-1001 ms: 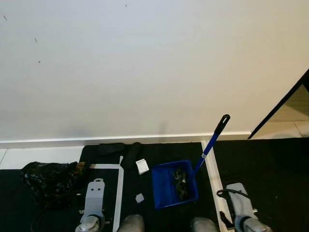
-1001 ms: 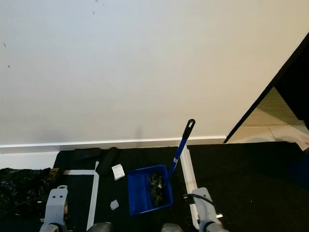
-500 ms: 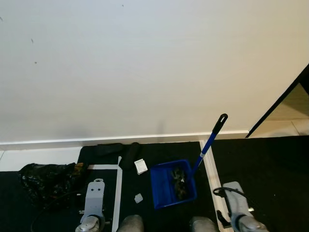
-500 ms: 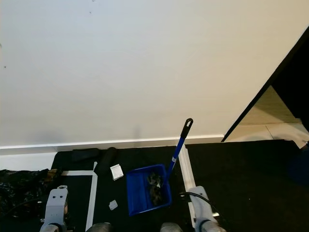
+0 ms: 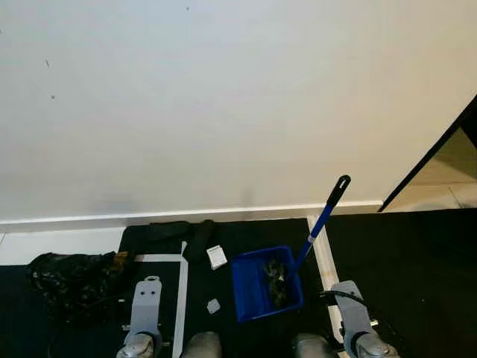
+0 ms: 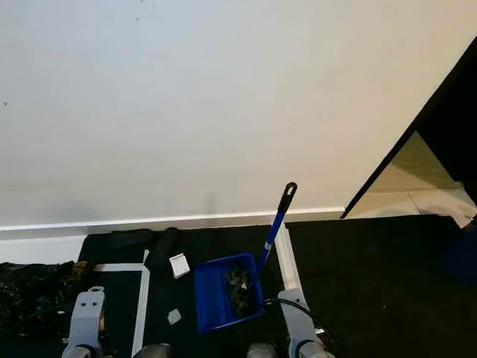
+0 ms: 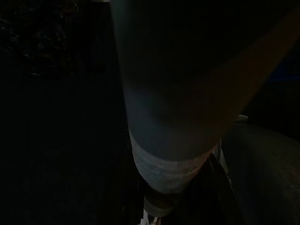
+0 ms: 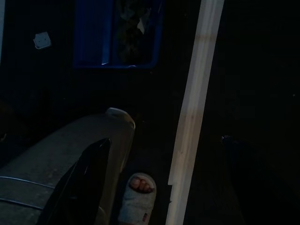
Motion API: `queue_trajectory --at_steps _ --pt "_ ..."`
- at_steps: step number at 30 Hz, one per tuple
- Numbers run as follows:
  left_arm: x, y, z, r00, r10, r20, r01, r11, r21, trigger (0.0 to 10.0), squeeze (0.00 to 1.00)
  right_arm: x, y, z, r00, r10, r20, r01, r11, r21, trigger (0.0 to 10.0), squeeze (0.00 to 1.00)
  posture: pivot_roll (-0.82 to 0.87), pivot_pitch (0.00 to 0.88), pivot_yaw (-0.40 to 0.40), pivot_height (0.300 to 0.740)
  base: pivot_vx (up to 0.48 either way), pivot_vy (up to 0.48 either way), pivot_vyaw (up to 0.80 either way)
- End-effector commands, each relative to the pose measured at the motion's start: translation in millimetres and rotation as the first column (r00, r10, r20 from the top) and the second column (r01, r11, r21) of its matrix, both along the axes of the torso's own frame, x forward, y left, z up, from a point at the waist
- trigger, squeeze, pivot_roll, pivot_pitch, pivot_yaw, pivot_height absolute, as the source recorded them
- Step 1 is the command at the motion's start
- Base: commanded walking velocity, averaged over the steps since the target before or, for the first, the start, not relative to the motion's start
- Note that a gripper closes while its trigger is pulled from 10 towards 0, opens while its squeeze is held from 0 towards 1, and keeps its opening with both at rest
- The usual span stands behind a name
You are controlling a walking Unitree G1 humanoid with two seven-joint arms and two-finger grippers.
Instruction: Sweep floor
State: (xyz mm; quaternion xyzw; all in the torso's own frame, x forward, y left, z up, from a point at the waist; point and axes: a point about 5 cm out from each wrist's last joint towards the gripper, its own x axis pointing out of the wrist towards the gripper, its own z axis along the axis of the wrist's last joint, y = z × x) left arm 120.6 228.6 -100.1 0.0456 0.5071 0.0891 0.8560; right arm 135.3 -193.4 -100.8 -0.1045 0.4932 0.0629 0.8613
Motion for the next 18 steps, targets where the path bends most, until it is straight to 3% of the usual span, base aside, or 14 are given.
queue_trajectory --at_steps 1,7,18 --pt "-11.3 -5.2 -5 0.999 0.01 -0.05 -0.011 1.0 -0.017 10.0 0.0 -1.1 -3.5 0 1.0 -0.005 0.003 0.005 1.0 -0.001 10.0 0.0 0.06 0.0 -0.037 0.74 0.0 0.0 0.0" --pt "-11.9 -5.6 -5 0.999 0.007 -0.05 -0.008 1.0 -0.016 10.0 0.0 -6.6 -22.6 2 1.0 -0.018 -0.017 0.018 1.0 -0.022 10.0 0.0 0.06 0.0 -0.036 0.74 0.0 0.0 0.0" --pt "-12.0 -5.8 -5 0.999 0.002 -0.051 -0.003 1.0 -0.016 10.0 0.0 -7.6 -18.7 0 0.999 -0.022 -0.038 0.021 0.999 -0.03 10.0 0.0 0.06 0.0 -0.036 0.74 0.0 0.0 0.0"
